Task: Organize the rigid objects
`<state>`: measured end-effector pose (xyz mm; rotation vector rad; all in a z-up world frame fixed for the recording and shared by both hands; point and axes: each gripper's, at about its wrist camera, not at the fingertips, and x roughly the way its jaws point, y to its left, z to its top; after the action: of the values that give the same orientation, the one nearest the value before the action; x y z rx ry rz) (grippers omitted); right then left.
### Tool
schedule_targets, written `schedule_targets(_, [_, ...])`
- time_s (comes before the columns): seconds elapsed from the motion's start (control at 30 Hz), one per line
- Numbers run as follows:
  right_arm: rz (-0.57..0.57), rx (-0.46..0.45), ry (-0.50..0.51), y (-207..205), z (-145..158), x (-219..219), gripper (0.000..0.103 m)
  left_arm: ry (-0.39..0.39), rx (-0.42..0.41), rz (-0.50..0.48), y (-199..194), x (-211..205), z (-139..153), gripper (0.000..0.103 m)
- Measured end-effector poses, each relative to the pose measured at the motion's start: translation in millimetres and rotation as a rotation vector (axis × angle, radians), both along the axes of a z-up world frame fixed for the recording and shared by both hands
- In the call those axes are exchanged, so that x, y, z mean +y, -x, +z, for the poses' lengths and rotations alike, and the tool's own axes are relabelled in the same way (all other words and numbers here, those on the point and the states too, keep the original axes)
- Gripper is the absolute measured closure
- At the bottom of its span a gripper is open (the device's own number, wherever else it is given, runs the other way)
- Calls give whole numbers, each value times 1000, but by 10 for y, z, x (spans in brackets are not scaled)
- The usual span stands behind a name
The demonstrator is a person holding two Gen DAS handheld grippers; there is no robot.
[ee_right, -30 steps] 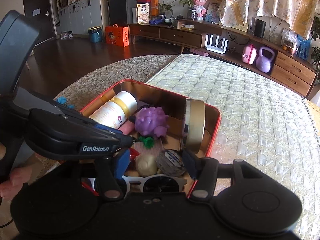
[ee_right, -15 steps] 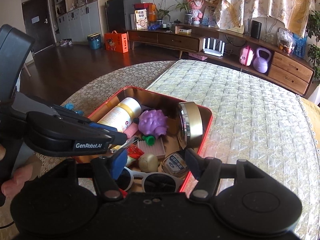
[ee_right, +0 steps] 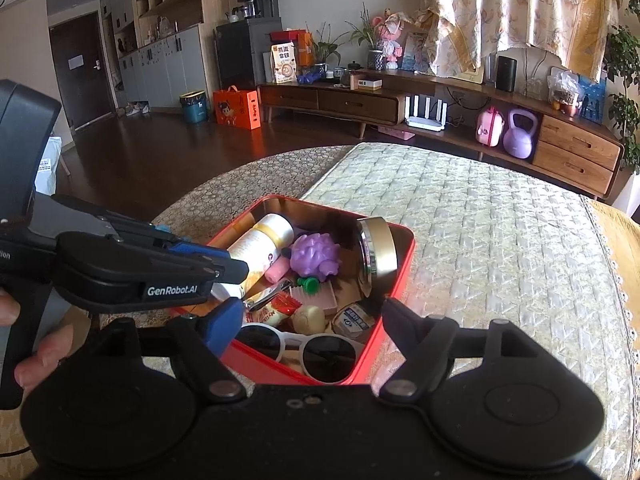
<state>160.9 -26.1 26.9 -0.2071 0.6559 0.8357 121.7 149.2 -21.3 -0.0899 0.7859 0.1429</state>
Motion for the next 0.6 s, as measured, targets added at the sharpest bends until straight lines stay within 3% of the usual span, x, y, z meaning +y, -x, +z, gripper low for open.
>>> schedule_targets(0.2, [-32,-1,-60,51,64,-199,20,-5,-22,8,136,-67,38,80])
schedule_targets(0.3, [-38,-7,-88,88,89,-273,18,-11,-35,5,203,-120,57,67])
schedule_targets(0.37, [-37,-19,-98,130,105,-320,18,-7,-47,11,247,-143,75,47])
schedule_targets(0.53, [-42,-40,-123,226,125,-423,16,-11,-71,18,335,-216,128,42])
schedule_targets(0.6, [-47,-44,-145,263,130,-479,10,-2,-83,22,372,-238,153,36])
